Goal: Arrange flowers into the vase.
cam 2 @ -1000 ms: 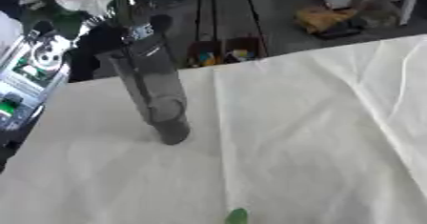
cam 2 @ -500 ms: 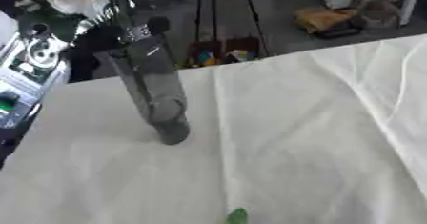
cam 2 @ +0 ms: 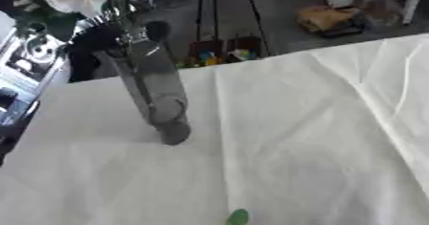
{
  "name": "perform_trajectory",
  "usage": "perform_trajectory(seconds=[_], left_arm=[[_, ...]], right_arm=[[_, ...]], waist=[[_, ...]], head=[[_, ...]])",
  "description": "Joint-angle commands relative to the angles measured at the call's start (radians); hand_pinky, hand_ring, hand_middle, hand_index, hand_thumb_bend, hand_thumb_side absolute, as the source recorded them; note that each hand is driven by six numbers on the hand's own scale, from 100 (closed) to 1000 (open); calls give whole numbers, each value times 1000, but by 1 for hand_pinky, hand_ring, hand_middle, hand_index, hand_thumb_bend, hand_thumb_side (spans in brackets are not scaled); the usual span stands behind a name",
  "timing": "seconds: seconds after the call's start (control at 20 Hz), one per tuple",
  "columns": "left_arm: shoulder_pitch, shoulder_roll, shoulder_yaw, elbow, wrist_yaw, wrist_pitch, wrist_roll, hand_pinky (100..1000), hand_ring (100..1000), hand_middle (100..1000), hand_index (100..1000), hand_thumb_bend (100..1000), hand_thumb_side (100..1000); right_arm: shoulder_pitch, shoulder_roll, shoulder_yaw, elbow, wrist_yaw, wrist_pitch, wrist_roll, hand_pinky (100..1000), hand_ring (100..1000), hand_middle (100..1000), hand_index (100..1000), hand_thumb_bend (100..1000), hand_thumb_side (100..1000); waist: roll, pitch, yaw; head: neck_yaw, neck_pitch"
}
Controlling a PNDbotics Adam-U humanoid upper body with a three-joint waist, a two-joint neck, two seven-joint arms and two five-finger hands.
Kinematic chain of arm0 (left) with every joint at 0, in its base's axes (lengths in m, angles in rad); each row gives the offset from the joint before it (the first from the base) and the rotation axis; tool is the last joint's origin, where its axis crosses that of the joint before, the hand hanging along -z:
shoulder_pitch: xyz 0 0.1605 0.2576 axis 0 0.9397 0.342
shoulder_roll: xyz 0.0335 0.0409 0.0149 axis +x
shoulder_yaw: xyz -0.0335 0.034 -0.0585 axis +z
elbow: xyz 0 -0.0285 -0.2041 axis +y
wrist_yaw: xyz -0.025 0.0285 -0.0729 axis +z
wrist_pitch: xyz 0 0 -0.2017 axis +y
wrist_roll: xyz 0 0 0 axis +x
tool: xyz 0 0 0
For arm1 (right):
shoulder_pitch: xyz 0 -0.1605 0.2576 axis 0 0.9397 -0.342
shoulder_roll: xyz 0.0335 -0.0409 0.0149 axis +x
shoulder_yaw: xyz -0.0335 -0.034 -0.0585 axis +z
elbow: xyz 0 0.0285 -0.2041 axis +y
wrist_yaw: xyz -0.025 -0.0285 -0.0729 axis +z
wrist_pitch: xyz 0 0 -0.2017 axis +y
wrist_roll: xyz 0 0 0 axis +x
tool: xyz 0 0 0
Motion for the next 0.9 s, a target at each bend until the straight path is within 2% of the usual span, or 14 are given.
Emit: perform_trajectory(seconds=[0.05,0.4,0.9], left_arm=[[-30,16,22,5,-6,13,-33,1000,1000,1000,1000,1000,924],[-43,18,30,28,-41,30,-95,1000,1000,1000,1000,1000,886],[-46,19,46,36,-103,34,-157,1000,1000,1000,1000,1000,894]], right_arm=[[-9,-4,-2,-17,-12,1,4,693,783,451,775,100,998],[-6,-5,-3,-17,-14,4,5,694,785,449,775,100,991],[-3,-5,-4,-17,-14,9,7,696,787,447,776,100,988]], waist=[[-5,-19,0],[-1,-22,-2],[4,-21,-4]], head=[[4,-13],[5,-11],[6,-13]])
